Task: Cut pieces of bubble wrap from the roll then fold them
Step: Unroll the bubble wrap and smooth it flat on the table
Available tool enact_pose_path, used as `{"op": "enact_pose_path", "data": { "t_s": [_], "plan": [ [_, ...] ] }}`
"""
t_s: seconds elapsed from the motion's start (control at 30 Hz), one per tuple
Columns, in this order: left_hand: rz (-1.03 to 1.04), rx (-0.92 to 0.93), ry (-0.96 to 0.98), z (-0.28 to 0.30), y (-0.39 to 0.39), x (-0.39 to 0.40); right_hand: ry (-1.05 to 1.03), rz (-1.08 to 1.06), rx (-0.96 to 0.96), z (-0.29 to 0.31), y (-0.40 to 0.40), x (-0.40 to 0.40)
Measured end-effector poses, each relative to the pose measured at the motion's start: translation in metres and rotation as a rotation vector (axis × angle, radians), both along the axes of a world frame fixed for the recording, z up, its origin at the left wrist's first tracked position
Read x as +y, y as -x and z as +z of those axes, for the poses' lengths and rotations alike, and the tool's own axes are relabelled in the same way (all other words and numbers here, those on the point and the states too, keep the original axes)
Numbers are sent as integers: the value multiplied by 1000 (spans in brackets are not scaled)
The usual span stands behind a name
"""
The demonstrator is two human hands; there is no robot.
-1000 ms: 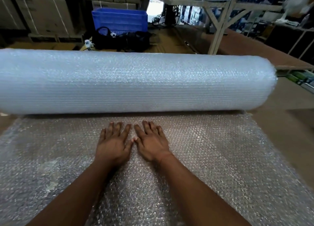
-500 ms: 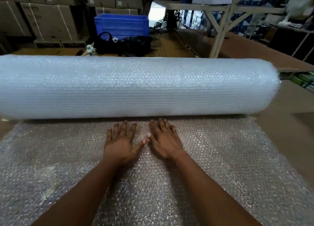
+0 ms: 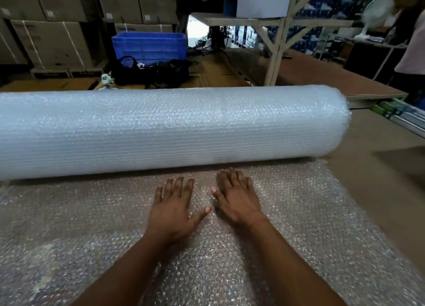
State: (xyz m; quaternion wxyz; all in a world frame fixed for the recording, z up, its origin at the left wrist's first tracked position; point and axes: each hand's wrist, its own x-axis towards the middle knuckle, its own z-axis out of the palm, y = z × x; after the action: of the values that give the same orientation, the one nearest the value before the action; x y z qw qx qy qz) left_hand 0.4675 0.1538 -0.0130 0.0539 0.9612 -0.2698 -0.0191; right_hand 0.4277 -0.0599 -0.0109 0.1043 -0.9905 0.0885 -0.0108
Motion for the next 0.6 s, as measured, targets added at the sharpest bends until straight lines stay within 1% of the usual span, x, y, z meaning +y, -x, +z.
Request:
{"op": "enact_pose_path", "data": {
  "t_s": [0.07,0.17,0.3,0.4,0.47,0.6],
  "plan": [
    [-27,-4,-1,1,6,-13,48,-59,10,2,7,-17],
    [-60,33,-10,-14,16,-23,22,-113,20,-7,20,-37],
    [-50,26,-1,-22,18,-21,-3,-81,69,-14,22,-43],
    [-24,30,24,-11,19,-29,-82,-76,14,-7,18,-50],
    [-25,21,31,-5,21,-40,-68,-109,-9,-1,20,-61],
    [-93,25,10,-12,28,-57,-15,-180,14,-6,33,-82]
  ]
}}
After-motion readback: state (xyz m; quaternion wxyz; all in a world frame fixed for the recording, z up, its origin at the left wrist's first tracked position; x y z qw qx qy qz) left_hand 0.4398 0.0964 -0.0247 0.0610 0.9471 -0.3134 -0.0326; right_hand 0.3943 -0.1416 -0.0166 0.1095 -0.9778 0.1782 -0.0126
